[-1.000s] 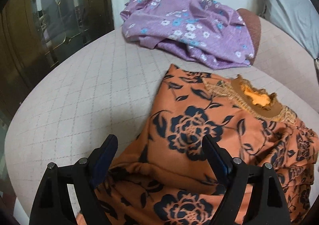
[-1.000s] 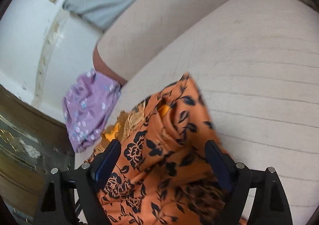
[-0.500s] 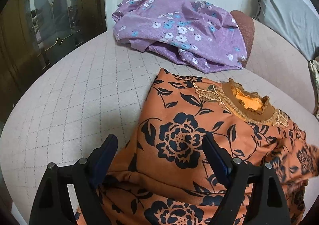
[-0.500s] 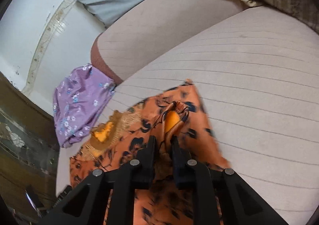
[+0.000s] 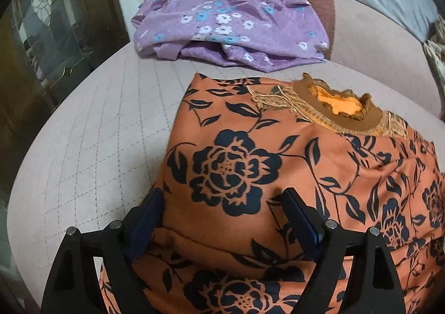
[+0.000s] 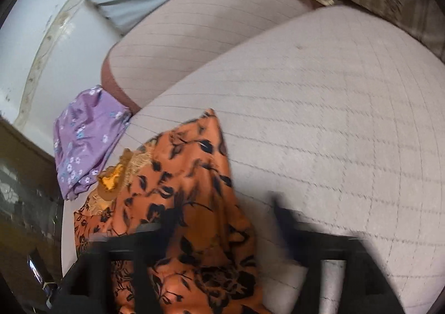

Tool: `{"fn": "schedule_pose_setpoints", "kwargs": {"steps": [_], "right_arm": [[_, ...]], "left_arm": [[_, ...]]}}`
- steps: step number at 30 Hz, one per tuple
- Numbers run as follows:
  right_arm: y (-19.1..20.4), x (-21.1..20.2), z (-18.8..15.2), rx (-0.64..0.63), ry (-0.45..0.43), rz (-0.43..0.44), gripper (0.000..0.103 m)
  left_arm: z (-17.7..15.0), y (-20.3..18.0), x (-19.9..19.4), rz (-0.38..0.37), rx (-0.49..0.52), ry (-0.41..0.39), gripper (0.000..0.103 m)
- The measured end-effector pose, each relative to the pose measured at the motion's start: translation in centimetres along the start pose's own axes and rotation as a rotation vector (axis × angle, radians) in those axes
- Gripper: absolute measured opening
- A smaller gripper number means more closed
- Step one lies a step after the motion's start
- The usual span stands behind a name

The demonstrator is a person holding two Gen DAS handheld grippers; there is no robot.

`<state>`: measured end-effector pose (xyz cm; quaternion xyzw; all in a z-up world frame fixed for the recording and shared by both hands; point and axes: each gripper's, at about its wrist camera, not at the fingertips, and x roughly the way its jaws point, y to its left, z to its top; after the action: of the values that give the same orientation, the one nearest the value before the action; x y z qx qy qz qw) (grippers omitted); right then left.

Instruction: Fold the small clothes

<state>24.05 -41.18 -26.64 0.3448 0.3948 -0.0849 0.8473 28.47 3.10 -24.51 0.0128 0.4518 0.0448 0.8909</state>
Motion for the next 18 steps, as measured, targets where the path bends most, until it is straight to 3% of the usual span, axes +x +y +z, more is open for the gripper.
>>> {"fn": "schedule_pose_setpoints", "kwargs": {"steps": [2, 4, 6, 8, 12, 14, 18], "right_arm": [[1.5, 0.2, 0.6, -0.056, -0.059, -0.018, 0.086], [3.1, 1.6, 1.5, -0.119, -0.047, -0.07, 0.084], [4.0, 3.1, 2.1, -0.158, -0.011, -0.087, 0.068], [4.8, 4.9, 2.4, -0.2, 0.033, -0.122, 0.046], [5.6, 8.1, 1.8, -0.29, 0.144, -0.225, 0.024], [6.5, 7.8, 1.2, -0.36, 0.122, -0.263, 0.009], [8.2, 5.1, 1.6, -0.404, 0.037, -0.222, 0.007]], "left_arm": [[0.0, -0.2, -0.1, -0.001, 0.009, -0.005, 0.087], [0.2, 0.0, -0.3, -0.014, -0.005, -0.018, 0.087], [0.5, 0.3, -0.5, -0.021, -0.018, -0.035, 0.087], [0.8, 0.5, -0.6, -0.022, -0.026, -0.049, 0.087], [1.0, 0.5, -0.3, -0.032, -0.032, -0.038, 0.087], [1.1, 0.7, -0.4, -0.036, -0.039, -0.039, 0.087], [1.0, 0.8, -0.5, -0.035, -0.053, -0.045, 0.087]]}}
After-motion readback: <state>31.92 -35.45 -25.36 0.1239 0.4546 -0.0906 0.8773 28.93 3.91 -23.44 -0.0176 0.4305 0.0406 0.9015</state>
